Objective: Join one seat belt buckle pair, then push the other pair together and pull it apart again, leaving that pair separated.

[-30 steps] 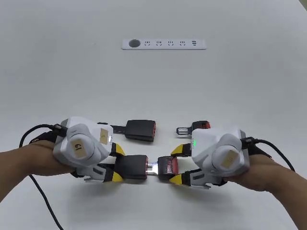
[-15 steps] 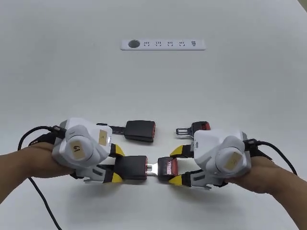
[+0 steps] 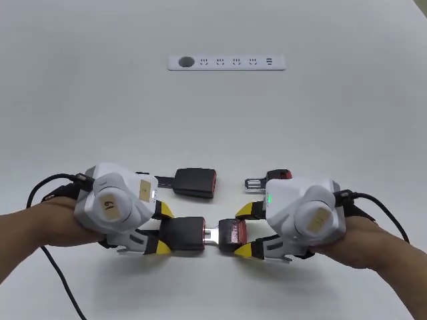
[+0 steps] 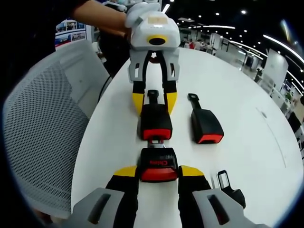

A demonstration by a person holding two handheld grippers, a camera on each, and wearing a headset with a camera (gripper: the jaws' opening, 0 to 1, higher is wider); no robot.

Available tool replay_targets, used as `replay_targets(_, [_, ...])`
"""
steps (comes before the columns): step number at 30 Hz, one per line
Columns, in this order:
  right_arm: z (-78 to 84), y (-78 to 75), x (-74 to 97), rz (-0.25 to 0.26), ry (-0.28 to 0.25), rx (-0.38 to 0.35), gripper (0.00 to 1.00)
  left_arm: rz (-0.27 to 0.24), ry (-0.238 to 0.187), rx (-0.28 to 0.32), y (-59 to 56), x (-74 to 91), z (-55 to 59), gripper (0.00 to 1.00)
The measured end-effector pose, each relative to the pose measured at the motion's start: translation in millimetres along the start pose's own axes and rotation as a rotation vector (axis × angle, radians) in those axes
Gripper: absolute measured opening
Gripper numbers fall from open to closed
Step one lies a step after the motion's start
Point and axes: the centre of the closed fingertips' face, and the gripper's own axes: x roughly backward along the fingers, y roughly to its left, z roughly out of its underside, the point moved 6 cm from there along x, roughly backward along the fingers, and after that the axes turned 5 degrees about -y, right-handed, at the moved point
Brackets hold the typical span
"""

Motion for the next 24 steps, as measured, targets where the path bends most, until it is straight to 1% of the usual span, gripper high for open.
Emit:
replay_targets(7, [0.4,-0.2,-2.1,-0.004,0.001,0.000,0.27,0.002,0.002,0.001,0.0,-0.5,0.1,0.30])
replay_targets(8, [-1.6,-0.7,-3.7,0.002,-0.011,-0.015,0.27,0.002,0.003,-0.004,-0.2,-0.8,0.2,0.30])
replay_targets(13, [-1.4,-3.1,-5.0,-0.005,0.004,-0.003,0.27,0.002,0.008,-0.005,-0.9,-0.6,-0.6,0.30])
replay_targets(17, [-1.5,-2.8,-6.1,-0.003,0.005,-0.015,0.26,-0.001,0.006,0.004,-0.8,-0.6,-0.4,0.30])
replay_targets(21, [-5.3,-3.1,-10.9,-0.006,-0.010,-0.023,0.26,-0.002,0.006,0.004,-0.9,-0.6,-0.6,0.30])
replay_targets(24, [-6.1,-2.9,-12.2,-0.008,-0.005,-0.024,0.26,-0.005,0.007,0.004,-1.2,-0.7,-0.6,0.30])
